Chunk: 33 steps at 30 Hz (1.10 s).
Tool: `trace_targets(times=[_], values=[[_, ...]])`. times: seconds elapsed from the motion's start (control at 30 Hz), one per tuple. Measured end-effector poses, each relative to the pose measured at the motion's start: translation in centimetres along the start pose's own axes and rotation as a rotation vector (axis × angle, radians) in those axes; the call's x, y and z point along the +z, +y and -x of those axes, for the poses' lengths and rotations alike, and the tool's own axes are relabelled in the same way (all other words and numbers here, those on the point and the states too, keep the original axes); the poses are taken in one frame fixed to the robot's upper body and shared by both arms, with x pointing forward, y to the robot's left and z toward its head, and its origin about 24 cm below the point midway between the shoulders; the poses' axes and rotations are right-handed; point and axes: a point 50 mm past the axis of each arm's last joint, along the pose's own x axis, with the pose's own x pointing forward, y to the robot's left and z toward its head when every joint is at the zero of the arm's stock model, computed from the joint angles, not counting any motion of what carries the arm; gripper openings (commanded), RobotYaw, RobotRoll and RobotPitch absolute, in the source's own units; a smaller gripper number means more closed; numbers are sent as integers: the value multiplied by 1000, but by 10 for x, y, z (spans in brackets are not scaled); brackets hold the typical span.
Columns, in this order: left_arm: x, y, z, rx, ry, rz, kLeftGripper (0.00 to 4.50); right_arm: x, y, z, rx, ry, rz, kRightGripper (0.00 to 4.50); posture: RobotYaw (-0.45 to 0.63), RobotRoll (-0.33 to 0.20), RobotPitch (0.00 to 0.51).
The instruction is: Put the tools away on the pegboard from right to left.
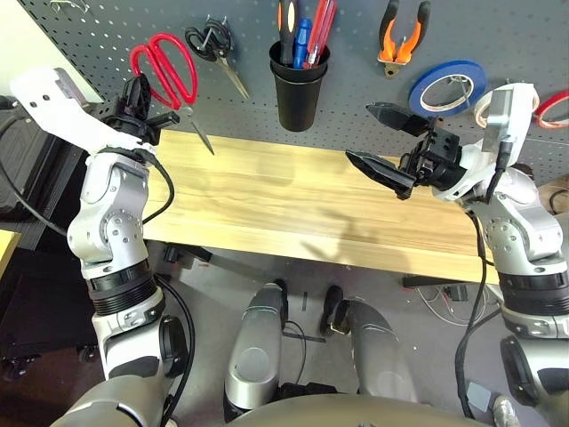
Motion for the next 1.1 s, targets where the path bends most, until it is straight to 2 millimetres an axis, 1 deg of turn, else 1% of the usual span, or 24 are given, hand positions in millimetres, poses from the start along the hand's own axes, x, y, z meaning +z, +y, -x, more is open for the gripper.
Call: trace_targets(times=[0.13, 0.27, 0.7, 0.97, 1.1], values=[[-2, -8, -3, -38, 7, 5, 10, 0, 0, 0, -8, 1, 2, 4500, 226, 0, 221], [1, -15, -8, -75, -2, 11, 10, 1, 0, 0, -13, 0, 5, 4500, 217, 0, 219], [-22, -7, -30, -47, 81, 4, 10, 5, 2, -2, -26, -5, 26, 4500, 187, 0, 215], [-33, -10, -50, -71, 104, -29, 10, 3, 1, -1, -44, 9, 42, 4500, 173, 0, 211], [-38, -11, -56, -87, 110, -47, 10, 3, 1, -1, -56, 19, 72, 4500, 168, 0, 206]])
